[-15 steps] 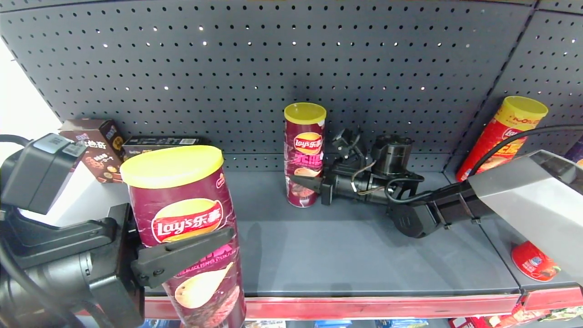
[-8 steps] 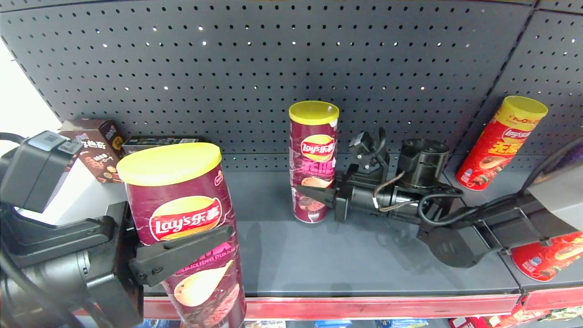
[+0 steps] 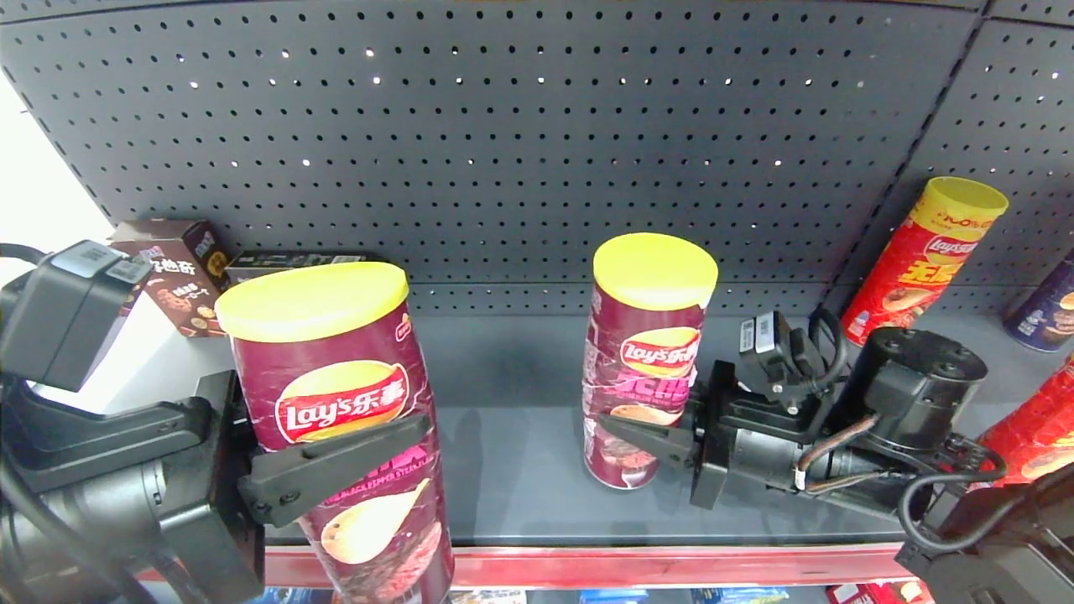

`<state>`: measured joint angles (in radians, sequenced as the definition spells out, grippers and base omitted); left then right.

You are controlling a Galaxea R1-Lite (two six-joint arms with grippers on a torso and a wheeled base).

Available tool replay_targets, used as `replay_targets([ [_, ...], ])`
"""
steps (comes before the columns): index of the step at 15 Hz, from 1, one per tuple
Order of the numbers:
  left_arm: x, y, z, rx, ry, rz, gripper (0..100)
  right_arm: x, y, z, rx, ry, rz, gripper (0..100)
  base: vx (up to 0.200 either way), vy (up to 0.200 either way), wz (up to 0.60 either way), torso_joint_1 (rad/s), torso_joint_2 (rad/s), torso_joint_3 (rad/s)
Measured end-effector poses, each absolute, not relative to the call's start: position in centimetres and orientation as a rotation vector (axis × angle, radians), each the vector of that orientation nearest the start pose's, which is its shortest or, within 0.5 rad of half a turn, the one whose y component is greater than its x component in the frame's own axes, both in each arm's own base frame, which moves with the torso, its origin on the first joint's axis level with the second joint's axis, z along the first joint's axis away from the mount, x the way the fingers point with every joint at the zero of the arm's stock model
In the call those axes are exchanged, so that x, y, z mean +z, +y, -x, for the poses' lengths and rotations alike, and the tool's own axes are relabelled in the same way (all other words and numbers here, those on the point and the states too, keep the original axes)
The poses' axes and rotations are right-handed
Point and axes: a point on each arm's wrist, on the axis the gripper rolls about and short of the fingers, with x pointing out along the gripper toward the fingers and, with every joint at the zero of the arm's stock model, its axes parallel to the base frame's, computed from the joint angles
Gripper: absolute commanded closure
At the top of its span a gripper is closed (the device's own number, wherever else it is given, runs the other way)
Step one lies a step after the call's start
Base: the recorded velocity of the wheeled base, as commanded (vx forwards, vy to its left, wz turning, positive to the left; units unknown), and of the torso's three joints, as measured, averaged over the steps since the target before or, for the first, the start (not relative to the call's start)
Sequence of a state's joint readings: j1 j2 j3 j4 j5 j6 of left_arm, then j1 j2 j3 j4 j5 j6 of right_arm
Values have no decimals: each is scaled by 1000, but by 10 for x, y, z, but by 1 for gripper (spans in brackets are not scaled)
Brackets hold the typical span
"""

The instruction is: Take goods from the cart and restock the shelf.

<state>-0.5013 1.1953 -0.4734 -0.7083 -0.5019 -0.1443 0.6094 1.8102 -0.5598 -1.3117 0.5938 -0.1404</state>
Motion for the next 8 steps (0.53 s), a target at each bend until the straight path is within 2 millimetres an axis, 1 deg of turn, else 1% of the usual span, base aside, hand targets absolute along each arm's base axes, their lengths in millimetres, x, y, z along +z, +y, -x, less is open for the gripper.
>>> replay_targets([
  [2,219,-92,-145,-1000,85,132,100,149,177,-232,1195,-136,131,100,0,0,0,0,0,0],
  [8,219,-92,-144,-1001,86,132,100,134,173,-246,1167,-119,143,100,0,0,0,0,0,0],
])
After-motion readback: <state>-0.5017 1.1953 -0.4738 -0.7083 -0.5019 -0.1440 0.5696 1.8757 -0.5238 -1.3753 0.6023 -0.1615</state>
